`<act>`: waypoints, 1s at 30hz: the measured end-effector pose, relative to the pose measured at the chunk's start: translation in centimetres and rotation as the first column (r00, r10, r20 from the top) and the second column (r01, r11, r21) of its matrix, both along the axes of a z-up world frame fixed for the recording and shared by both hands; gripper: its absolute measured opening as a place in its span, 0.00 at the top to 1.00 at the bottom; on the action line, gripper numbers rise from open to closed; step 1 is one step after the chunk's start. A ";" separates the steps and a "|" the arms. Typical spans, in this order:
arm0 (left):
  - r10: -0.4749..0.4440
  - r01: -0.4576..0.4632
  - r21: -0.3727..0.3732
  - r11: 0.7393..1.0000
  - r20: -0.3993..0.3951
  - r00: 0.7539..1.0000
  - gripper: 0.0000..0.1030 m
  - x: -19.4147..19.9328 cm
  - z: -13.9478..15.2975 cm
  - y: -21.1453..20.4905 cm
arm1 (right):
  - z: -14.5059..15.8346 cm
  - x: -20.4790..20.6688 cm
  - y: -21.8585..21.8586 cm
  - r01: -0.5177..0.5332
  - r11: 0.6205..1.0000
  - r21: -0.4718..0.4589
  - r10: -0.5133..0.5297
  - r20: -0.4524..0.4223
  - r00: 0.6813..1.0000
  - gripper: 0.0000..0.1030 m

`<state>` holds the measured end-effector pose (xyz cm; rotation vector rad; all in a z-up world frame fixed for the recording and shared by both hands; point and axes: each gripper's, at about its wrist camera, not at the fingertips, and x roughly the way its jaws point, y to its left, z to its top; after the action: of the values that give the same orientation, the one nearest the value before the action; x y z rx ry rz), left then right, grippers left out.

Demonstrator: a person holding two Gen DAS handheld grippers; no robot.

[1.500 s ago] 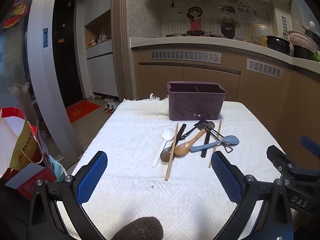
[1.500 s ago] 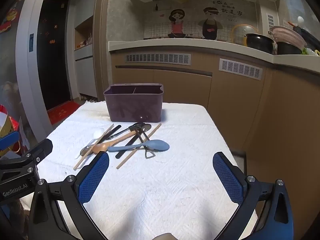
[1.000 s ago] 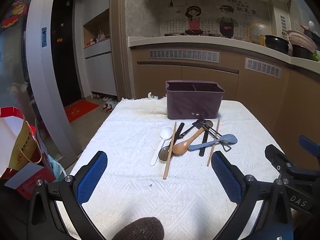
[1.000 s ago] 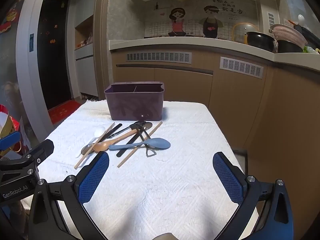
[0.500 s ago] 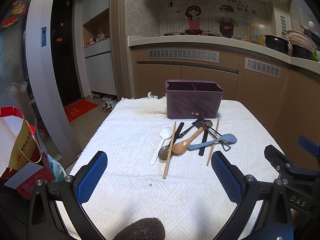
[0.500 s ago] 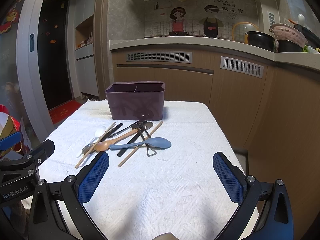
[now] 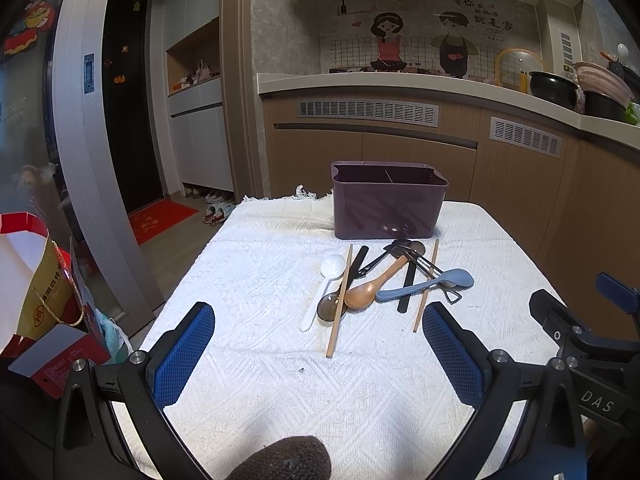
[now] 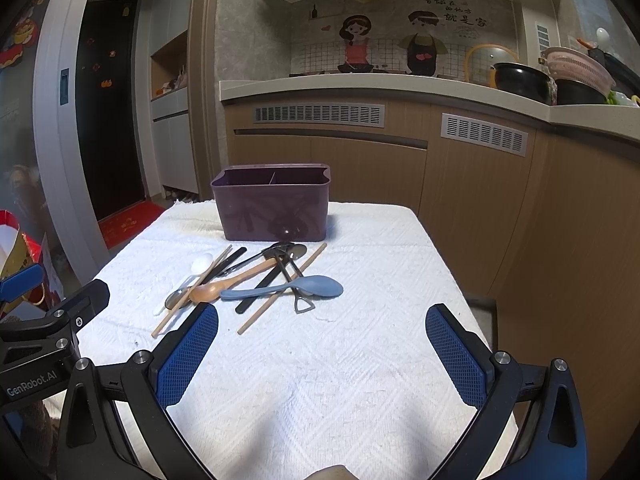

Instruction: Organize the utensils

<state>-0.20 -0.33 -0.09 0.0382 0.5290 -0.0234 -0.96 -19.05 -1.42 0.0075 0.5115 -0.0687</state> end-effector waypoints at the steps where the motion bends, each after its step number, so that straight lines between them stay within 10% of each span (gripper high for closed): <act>1: -0.002 0.002 0.000 1.000 0.001 1.000 0.00 0.0 0.0 0.0 | 0.0 0.0 0.0 0.000 1.000 0.000 0.000 0.001 1.000 0.00; 30: -0.005 0.005 0.000 1.000 0.003 1.000 0.00 -0.3 0.3 0.0 | 0.3 0.0 0.2 -0.004 1.000 0.009 0.004 0.005 1.000 0.00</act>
<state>-0.47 -0.34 0.24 0.0397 0.5261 -0.0284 -0.98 -18.87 -1.12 0.0150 0.5068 -0.0628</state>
